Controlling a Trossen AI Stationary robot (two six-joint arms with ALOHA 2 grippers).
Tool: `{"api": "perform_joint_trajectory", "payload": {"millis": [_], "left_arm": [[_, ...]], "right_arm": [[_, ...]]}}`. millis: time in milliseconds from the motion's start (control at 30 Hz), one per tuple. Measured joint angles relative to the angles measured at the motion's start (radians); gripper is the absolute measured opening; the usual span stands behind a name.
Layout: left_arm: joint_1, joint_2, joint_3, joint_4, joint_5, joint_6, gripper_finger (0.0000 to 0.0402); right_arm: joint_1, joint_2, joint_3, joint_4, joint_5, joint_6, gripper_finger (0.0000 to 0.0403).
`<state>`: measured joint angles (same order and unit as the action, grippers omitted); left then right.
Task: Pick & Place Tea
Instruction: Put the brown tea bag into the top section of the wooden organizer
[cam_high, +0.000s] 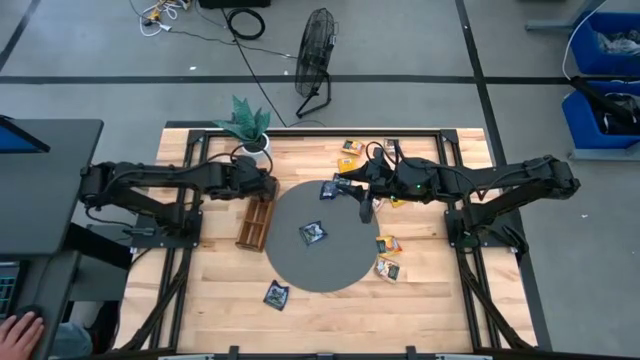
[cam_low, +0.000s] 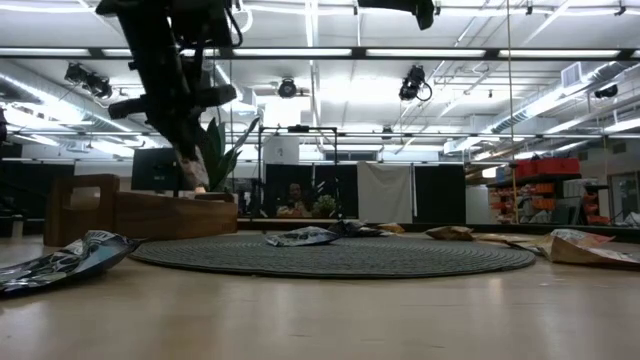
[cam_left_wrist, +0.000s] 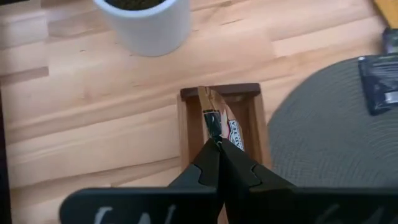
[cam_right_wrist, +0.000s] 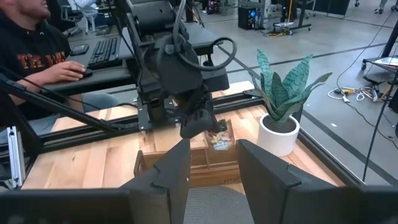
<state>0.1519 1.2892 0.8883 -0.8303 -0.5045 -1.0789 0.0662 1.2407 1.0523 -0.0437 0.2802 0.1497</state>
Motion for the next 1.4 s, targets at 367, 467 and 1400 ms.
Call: {"api": "perform_joint_trajectory", "payload": {"millis": [367, 467, 1400], "left_arm": [[0.048, 0.0, -0.061, 0.089, 0.04, 0.054, 0.0003], [0.055, 0.0, -0.074, 0.097, 0.06, 0.074, 0.0003], [0.055, 0.035, -0.08, 0.162, 0.057, 0.107, 0.0054]], "right_arm": [[0.0, 0.0, 0.0, 0.007, 0.003, -0.001, 0.0139], [0.0, 0.0, 0.0, 0.007, 0.017, -0.001, 0.0139], [-0.001, 0.0, 0.0, 0.027, 0.018, -0.001, 0.0139]]}}
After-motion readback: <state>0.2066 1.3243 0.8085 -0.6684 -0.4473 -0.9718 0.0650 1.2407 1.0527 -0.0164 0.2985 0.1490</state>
